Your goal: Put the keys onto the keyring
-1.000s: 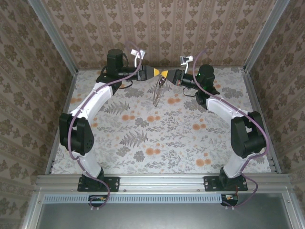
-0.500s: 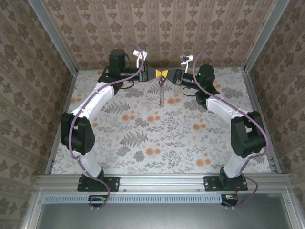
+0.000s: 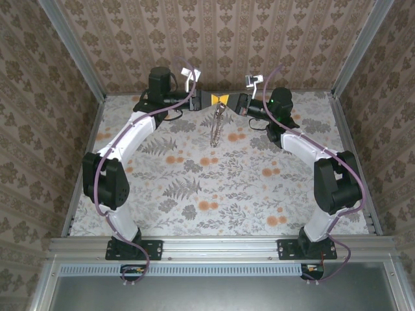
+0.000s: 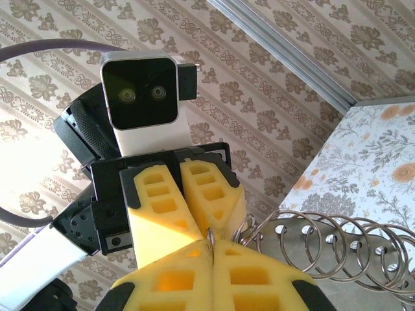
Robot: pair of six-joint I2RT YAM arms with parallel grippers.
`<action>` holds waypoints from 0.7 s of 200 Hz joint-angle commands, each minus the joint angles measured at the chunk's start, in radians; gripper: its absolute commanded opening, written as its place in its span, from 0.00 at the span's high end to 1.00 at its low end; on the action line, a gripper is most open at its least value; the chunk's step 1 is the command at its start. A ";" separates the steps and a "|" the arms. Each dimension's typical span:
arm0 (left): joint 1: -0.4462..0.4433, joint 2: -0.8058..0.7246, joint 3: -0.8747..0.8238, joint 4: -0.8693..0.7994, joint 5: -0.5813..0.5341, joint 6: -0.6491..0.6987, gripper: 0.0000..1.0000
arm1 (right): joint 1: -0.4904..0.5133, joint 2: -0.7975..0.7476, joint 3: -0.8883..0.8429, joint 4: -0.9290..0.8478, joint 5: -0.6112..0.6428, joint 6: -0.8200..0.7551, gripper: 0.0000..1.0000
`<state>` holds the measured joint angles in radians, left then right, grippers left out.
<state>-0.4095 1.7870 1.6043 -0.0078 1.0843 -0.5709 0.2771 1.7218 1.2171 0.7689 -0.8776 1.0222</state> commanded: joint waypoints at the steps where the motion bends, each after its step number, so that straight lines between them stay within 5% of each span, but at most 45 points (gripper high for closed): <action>1: -0.023 -0.003 0.010 0.065 0.049 -0.007 0.91 | -0.005 0.010 0.036 0.039 -0.010 0.006 1.00; 51: -0.039 -0.001 0.000 0.144 0.036 -0.072 1.00 | -0.007 0.001 0.027 0.035 -0.011 0.002 1.00; 76: -0.040 -0.015 -0.020 0.184 0.001 -0.104 1.00 | -0.017 -0.019 -0.009 0.052 0.010 0.009 0.66; 140: -0.039 -0.045 -0.060 0.244 -0.058 -0.156 1.00 | -0.032 -0.065 -0.131 0.155 0.034 0.046 0.57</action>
<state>-0.4458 1.7870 1.5570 0.1490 1.0393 -0.6888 0.2459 1.6997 1.1217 0.8436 -0.8639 1.0500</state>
